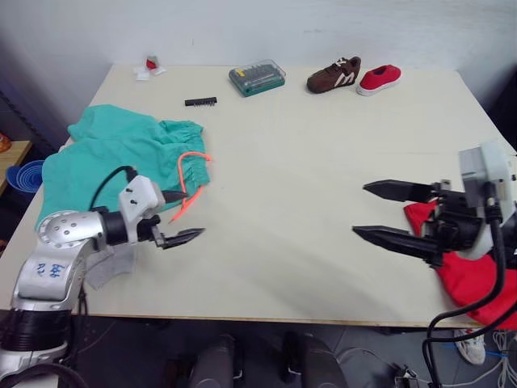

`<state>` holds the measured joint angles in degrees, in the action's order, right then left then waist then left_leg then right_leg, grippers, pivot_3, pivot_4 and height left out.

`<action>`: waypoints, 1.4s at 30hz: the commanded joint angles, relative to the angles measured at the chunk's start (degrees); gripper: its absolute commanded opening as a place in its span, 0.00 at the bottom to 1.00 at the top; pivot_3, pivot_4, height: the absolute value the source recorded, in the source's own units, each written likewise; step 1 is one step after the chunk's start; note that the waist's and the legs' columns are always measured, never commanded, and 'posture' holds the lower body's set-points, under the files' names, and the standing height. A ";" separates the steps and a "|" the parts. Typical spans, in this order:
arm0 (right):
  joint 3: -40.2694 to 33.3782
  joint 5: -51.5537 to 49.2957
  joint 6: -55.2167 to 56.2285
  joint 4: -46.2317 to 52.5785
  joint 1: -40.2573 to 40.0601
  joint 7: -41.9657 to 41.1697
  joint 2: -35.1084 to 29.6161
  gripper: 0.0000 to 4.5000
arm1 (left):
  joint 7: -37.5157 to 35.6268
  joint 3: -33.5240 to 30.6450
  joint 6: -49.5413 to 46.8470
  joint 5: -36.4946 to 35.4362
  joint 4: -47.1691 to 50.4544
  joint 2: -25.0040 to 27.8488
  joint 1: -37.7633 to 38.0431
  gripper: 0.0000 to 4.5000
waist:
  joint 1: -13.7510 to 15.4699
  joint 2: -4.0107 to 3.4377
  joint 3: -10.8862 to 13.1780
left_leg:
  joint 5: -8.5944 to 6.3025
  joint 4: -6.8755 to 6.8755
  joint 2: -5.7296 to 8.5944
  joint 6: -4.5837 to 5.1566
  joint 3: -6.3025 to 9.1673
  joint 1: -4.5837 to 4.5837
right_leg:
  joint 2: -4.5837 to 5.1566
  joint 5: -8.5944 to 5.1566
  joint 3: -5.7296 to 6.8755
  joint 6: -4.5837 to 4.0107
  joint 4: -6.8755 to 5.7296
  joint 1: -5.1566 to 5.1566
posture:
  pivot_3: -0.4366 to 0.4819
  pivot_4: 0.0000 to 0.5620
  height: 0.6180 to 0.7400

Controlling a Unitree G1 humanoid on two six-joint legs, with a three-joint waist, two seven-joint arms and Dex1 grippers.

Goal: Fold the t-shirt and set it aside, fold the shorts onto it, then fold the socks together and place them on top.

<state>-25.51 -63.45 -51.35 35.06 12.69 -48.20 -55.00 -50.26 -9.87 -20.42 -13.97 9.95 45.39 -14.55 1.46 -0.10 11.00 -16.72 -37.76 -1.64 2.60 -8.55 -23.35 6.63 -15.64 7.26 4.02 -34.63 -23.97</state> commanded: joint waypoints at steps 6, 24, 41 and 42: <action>5.42 5.34 5.71 1.57 0.90 2.35 2.53 0.99 | 12.87 5.92 2.82 11.38 -13.68 -4.18 -13.57 1.00 | 0.22 0.12 0.00 | -0.12 -0.02 0.01 0.29 0.00 0.02 | 0.04 0.07 0.01 0.05 0.01 0.05 | 0.48 0.27 1.00; 6.78 9.55 7.44 6.31 -3.15 11.49 5.79 1.00 | 11.03 16.34 18.15 19.48 -44.93 -10.82 -30.29 0.67 | -0.16 0.54 0.12 | 0.13 -0.27 -0.06 0.42 -0.45 -0.03 | -0.06 0.10 -0.15 0.11 -0.38 -0.18 | 0.48 0.27 1.00; -0.27 5.48 5.62 11.92 -11.26 16.71 4.16 1.00 | -10.62 22.83 15.00 13.26 -33.56 -18.84 -35.92 0.01 | -0.01 0.60 0.11 | 0.13 -0.38 -0.01 0.50 -0.51 -0.16 | -0.07 0.11 -0.18 0.12 -0.44 -0.26 | 0.48 0.27 1.00; -0.64 5.36 5.49 12.50 -12.08 16.63 3.77 1.00 | -12.76 23.82 13.25 12.37 -31.32 -19.53 -35.80 0.01 | -0.05 0.61 0.12 | 0.13 -0.39 -0.01 0.50 -0.52 -0.16 | -0.07 0.11 -0.18 0.13 -0.44 -0.26 | 0.48 0.27 1.00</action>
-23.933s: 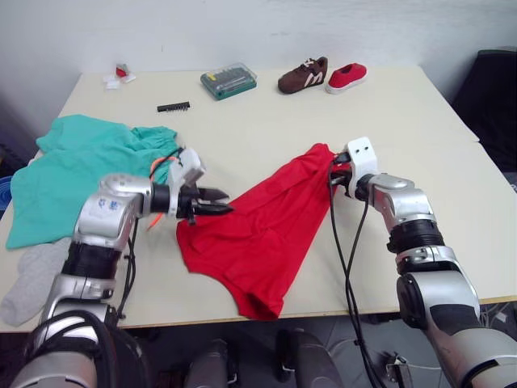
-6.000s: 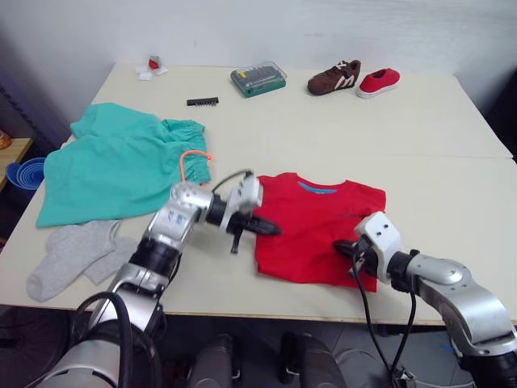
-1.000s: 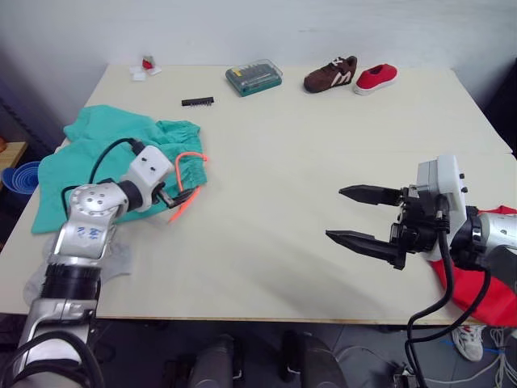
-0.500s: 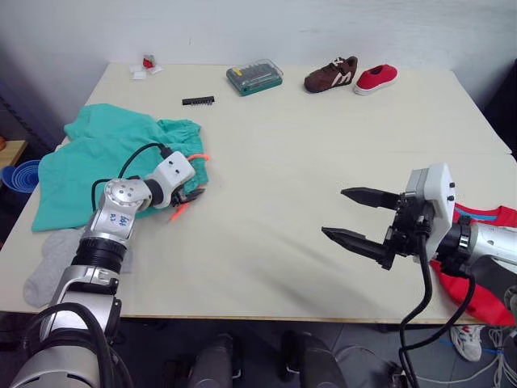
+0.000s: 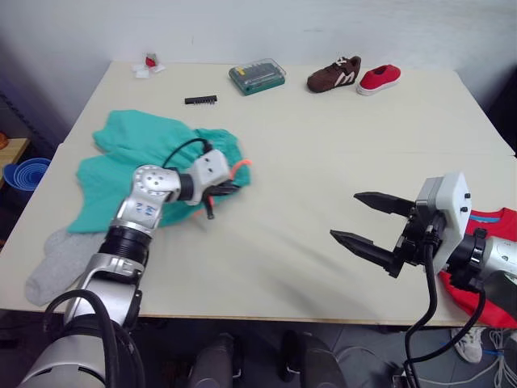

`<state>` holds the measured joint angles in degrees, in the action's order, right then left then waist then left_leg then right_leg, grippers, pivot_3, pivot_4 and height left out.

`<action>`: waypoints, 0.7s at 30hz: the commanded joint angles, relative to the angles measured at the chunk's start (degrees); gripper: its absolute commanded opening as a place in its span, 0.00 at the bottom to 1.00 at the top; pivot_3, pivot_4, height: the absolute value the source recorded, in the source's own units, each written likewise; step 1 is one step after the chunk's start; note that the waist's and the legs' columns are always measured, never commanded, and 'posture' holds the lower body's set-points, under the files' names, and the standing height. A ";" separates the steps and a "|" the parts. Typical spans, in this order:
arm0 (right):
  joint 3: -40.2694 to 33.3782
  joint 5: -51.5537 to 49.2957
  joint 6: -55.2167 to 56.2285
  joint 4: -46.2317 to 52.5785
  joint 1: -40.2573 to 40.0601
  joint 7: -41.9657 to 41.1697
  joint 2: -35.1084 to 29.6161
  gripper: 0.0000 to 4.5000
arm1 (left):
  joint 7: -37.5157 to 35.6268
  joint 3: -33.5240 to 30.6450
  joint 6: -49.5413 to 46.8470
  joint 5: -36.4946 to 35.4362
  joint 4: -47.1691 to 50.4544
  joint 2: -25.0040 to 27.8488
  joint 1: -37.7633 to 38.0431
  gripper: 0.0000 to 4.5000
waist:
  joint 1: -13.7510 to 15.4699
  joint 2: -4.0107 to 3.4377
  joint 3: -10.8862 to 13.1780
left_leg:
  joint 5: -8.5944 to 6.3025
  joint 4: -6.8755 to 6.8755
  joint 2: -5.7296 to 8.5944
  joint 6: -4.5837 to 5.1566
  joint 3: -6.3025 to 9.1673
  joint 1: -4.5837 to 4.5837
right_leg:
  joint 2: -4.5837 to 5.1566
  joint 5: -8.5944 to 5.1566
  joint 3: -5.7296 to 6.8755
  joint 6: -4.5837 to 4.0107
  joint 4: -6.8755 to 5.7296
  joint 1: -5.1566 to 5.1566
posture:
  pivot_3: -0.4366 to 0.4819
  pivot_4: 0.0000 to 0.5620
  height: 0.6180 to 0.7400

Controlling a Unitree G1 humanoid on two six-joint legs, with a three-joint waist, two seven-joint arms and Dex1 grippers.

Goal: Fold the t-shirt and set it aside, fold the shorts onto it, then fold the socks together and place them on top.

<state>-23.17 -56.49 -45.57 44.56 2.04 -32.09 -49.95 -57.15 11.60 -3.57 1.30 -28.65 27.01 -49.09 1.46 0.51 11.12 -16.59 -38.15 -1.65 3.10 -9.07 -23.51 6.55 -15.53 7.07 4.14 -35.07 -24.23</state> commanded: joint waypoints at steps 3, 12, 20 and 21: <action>-4.73 -1.31 -0.51 4.54 -4.99 -0.43 -2.59 1.00 | -11.87 5.29 -12.84 -7.46 15.45 -3.91 -1.14 0.01 | -0.09 0.01 0.01 | 0.01 -0.02 -0.02 0.00 -0.03 -0.01 | -0.07 0.00 -0.02 0.00 0.00 0.00 | 0.48 0.27 1.00; -9.60 -0.04 0.46 5.23 -12.92 -2.85 -3.34 1.00 | -8.05 14.18 -21.83 -6.26 17.19 -18.05 -3.94 0.01 | 0.04 0.08 0.03 | -0.02 -0.13 0.00 0.36 -0.02 0.10 | -0.10 0.05 -0.20 0.08 -0.11 0.07 | 0.48 0.27 1.00; -12.74 4.17 1.94 4.71 -17.20 -6.67 -4.42 1.00 | -3.76 10.79 -31.08 -9.60 19.15 -23.59 -6.24 0.23 | -0.22 0.12 0.06 | -0.04 -0.10 -0.01 0.39 0.03 0.07 | -0.10 0.05 -0.18 0.08 -0.07 0.06 | 0.48 0.27 1.00; -12.57 4.99 2.41 4.55 -17.40 -7.28 -4.63 1.00 | -4.85 9.32 -33.14 -11.38 20.70 -22.30 -6.15 0.30 | -0.42 0.12 0.06 | -0.04 -0.09 -0.02 0.39 0.02 0.09 | -0.11 0.05 -0.19 0.07 -0.08 0.06 | 0.48 0.27 1.00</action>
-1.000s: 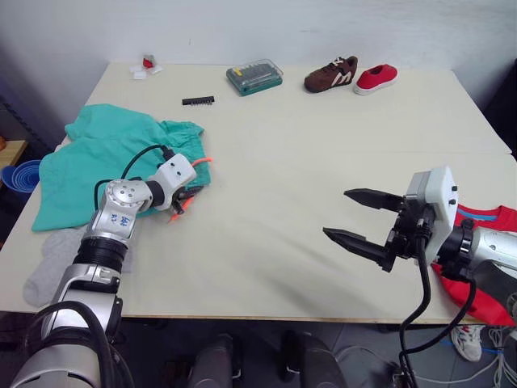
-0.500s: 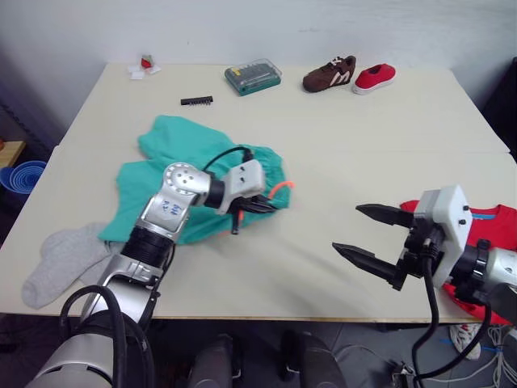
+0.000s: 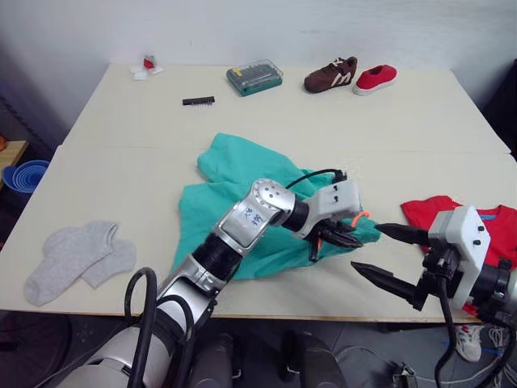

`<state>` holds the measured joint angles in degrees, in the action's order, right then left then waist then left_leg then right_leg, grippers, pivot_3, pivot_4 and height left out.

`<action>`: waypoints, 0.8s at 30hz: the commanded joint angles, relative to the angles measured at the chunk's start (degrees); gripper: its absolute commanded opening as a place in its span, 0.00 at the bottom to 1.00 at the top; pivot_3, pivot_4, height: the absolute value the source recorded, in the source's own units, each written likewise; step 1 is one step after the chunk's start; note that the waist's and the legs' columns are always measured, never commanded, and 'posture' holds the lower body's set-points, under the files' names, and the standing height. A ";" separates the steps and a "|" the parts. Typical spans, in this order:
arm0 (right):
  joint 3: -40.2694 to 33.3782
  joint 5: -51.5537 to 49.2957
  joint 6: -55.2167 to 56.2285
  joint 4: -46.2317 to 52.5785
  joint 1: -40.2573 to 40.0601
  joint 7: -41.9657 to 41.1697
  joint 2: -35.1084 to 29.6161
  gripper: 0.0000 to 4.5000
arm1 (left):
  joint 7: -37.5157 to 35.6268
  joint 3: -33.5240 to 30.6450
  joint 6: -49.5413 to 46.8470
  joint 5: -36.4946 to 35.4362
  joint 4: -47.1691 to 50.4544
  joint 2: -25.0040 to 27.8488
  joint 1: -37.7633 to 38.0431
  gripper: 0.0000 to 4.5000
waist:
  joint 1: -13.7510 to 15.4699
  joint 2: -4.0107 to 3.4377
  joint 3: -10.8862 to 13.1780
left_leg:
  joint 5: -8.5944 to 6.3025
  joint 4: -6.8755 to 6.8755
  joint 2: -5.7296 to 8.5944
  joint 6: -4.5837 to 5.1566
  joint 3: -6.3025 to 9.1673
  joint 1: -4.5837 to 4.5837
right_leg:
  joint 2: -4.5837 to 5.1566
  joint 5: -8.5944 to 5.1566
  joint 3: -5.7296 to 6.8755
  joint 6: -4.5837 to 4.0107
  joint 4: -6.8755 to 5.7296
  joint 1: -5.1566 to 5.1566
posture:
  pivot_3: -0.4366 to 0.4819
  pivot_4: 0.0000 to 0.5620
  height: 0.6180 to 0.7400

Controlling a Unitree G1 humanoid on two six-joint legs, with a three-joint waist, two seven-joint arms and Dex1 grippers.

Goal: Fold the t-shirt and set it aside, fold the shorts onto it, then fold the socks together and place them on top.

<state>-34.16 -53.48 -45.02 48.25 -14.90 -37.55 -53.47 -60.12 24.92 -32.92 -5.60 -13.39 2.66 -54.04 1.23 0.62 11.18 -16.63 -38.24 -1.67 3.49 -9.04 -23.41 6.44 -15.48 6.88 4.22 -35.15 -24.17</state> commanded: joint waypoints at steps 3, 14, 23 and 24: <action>-1.01 3.52 2.67 0.11 -0.20 -3.06 -1.35 1.00 | -4.82 -8.81 -9.60 -10.14 9.64 6.59 -1.03 0.52 | -0.35 0.00 0.00 | 0.04 0.05 -0.04 -0.08 0.01 0.07 | -0.02 -0.05 0.01 -0.09 -0.11 0.00 | 0.48 0.27 1.00; 4.28 13.23 7.74 -4.24 1.35 -10.54 -5.26 1.00 | -13.78 -12.97 -5.54 -12.96 15.00 30.88 7.35 0.99 | 0.03 -0.03 -0.01 | 0.28 0.04 0.01 -0.55 0.00 0.12 | 0.00 -0.12 0.00 -0.17 -0.28 -0.03 | 0.48 0.27 1.00; 17.99 39.38 37.13 -15.35 0.75 -22.76 -12.73 1.00 | -20.07 -15.08 28.68 -2.50 20.16 52.47 32.40 0.99 | -0.07 0.00 0.00 | 0.15 0.16 -0.02 -0.75 -0.20 0.11 | 0.08 -0.20 -0.12 -0.31 -0.29 -0.25 | 0.48 0.27 1.00; 20.01 41.36 40.09 -16.31 1.67 -22.78 -12.31 1.00 | -19.28 -15.95 30.11 -2.28 21.19 53.08 34.98 0.99 | -0.08 0.01 0.00 | 0.11 0.18 -0.03 -0.78 -0.20 0.11 | 0.09 -0.20 -0.14 -0.31 -0.25 -0.26 | 0.48 0.27 1.00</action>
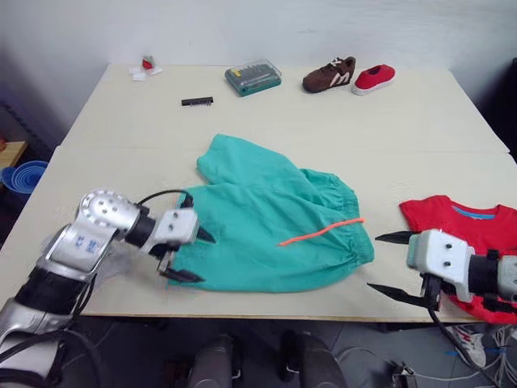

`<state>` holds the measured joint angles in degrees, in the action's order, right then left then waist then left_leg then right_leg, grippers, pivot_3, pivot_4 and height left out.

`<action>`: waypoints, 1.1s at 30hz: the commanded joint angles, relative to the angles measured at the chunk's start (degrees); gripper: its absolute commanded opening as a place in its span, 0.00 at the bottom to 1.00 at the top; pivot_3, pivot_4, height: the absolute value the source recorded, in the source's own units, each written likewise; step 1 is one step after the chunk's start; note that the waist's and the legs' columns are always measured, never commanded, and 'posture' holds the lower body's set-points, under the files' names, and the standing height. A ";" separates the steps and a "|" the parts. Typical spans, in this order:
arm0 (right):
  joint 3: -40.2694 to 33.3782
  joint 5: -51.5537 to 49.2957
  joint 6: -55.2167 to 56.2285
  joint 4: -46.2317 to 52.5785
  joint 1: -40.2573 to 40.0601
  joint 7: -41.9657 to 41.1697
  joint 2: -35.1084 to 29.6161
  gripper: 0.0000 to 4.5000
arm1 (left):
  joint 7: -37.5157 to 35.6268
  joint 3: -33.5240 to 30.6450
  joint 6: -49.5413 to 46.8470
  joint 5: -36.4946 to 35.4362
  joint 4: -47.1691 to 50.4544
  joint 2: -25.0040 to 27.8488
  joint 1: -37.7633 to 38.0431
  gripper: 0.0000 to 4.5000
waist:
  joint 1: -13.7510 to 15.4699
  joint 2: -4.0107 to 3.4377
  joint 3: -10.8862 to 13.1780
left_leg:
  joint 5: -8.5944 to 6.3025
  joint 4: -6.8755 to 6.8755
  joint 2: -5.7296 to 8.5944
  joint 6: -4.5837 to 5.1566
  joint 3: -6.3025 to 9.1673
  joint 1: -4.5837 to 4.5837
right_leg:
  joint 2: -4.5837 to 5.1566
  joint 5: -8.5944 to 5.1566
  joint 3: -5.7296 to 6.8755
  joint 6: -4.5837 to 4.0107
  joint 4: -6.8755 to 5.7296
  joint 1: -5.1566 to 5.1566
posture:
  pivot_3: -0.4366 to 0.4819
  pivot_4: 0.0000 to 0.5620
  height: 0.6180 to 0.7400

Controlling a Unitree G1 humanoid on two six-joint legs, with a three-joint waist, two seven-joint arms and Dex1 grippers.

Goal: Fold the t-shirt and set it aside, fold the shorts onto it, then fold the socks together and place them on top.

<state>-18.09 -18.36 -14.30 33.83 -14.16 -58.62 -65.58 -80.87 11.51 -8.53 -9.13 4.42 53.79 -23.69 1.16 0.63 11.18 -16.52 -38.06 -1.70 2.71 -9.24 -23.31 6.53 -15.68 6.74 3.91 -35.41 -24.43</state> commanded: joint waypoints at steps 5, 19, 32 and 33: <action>11.38 16.36 23.36 -9.07 4.40 -0.24 1.72 1.00 | 5.06 -5.43 6.06 0.51 8.28 2.72 13.03 0.99 | 0.12 0.00 0.00 | -0.10 -0.01 0.00 -0.13 0.02 -0.02 | 0.05 -0.02 -0.02 -0.03 0.00 -0.02 | 0.48 0.27 1.00; 18.83 28.10 33.16 -24.31 16.87 9.43 9.88 0.47 | 14.72 -4.26 12.34 7.84 -2.50 -0.14 12.05 0.66 | 0.08 -0.35 -0.19 | 0.03 0.02 -0.07 0.00 -0.02 0.39 | 0.04 0.04 -0.03 -0.25 -0.07 0.29 | 0.48 0.27 1.00; 11.19 2.14 12.84 -9.93 11.56 -0.27 8.21 0.00 | -2.57 -4.49 1.36 -2.58 -1.68 9.78 10.60 0.00 | -1.33 -0.27 -0.25 | 0.29 0.07 -0.29 -0.18 0.02 0.23 | -0.16 -0.15 0.11 -0.57 -0.59 -0.08 | 0.48 0.27 1.00; 10.09 -0.91 10.16 -7.69 10.33 -1.60 7.51 0.00 | -4.90 -4.69 -0.31 -4.11 -0.52 12.10 11.74 0.00 | -2.06 -0.14 -0.24 | 0.27 0.07 -0.42 -0.27 0.02 0.22 | -0.27 -0.22 0.10 -0.63 -0.59 -0.09 | 0.48 0.27 1.00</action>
<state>-5.01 -13.35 -0.16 22.08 -3.11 -57.92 -56.48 -78.78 7.60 -5.75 -12.31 3.29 61.44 -14.43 -0.90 0.49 10.94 -16.33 -37.99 -2.33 2.24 -9.25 -23.08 6.05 -15.98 6.83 3.19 -35.99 -24.53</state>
